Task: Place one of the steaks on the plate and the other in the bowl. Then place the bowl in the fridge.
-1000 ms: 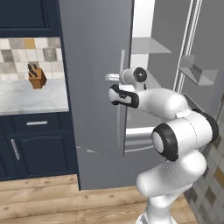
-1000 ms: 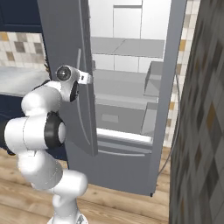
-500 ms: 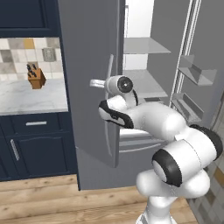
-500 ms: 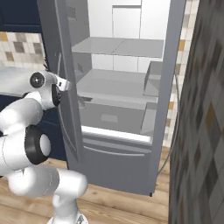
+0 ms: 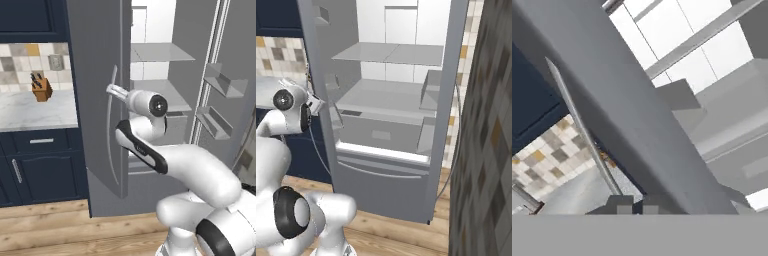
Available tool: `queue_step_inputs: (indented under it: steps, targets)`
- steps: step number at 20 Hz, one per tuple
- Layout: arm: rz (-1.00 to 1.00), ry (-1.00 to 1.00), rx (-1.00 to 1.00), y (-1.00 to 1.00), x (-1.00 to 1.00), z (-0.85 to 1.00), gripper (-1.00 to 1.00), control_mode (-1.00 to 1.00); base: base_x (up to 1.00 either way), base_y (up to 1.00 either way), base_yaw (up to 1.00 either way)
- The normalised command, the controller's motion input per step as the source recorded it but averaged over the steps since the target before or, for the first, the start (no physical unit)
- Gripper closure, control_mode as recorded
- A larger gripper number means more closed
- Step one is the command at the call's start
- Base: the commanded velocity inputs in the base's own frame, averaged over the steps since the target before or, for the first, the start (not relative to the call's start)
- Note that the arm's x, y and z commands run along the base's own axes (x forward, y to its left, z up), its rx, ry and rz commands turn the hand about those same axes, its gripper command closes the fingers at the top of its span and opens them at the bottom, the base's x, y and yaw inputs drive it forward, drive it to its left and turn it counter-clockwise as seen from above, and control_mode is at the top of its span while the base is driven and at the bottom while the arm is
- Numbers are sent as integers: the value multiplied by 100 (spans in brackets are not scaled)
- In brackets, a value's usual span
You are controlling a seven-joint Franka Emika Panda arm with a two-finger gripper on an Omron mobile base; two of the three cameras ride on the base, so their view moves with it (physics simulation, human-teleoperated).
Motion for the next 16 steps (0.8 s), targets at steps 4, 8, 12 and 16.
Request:
queue_step_inputs:
  steps: [4,8,12,16]
  targets:
    - [2,2,64,-100,-82,78,100,-100,0,0,0]
    - [18,9,56,-96,-5,8,100,-100,0,0,0]
    - [28,6,37,-55,35,-7,100,-100,0,0,0]
    - [21,11,47,-11,63,-19,100,-100,0,0,0]
